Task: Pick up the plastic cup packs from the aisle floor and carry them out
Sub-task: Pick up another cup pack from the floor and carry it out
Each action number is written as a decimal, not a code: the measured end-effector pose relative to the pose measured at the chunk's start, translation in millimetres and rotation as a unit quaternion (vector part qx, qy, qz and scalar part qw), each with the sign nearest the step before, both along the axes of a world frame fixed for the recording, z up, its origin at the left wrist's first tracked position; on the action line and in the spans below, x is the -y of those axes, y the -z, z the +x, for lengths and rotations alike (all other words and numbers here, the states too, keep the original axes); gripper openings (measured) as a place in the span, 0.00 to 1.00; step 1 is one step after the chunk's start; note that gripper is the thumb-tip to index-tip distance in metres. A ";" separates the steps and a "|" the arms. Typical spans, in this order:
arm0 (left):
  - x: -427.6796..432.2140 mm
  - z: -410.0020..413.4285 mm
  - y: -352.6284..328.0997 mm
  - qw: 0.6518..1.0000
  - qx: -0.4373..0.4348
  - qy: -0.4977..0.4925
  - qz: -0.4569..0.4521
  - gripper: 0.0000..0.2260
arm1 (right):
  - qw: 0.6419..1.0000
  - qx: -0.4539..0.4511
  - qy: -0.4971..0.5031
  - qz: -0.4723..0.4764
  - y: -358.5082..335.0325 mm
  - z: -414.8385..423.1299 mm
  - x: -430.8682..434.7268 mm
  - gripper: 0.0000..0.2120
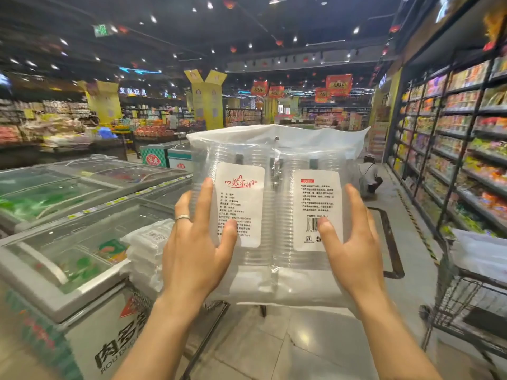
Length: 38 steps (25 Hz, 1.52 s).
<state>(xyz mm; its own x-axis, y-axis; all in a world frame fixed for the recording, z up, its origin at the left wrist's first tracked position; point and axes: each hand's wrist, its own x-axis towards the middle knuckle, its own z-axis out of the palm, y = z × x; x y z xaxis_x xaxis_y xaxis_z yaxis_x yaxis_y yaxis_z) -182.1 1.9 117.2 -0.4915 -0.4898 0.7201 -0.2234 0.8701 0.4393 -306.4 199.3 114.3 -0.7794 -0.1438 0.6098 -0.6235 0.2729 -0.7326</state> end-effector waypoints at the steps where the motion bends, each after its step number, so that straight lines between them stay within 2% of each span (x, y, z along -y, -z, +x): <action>1: 7.6 -13.0 2.6 1.000 -0.001 -0.004 0.001 0.30 | 1.000 0.002 -0.004 0.002 2.6 -14.4 8.3 0.32; 10: 118.1 -161.3 34.4 1.000 0.003 -0.021 0.022 0.30 | 1.000 0.007 -0.011 0.023 27.5 -164.7 122.1 0.32; 16: 224.4 -271.8 25.9 0.999 0.008 -0.024 0.044 0.32 | 0.999 0.006 -0.031 0.025 18.7 -281.2 231.2 0.31; 31: 382.3 -398.8 38.0 0.992 0.028 -0.083 0.086 0.32 | 0.994 -0.001 -0.091 0.061 23.6 -447.7 411.8 0.30; 38: 463.8 -492.0 62.8 0.981 0.015 -0.161 0.106 0.32 | 0.981 0.001 -0.181 0.070 46.1 -567.8 526.5 0.30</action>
<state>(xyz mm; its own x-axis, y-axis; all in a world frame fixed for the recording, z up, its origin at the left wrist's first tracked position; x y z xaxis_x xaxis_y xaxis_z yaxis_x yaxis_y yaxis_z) -674.1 -461.9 54.4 -0.3060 -0.7606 0.5725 -0.4872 0.6418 0.5923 -874.3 -327.2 68.2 -0.6627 -0.4933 0.5635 -0.6971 0.1313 -0.7048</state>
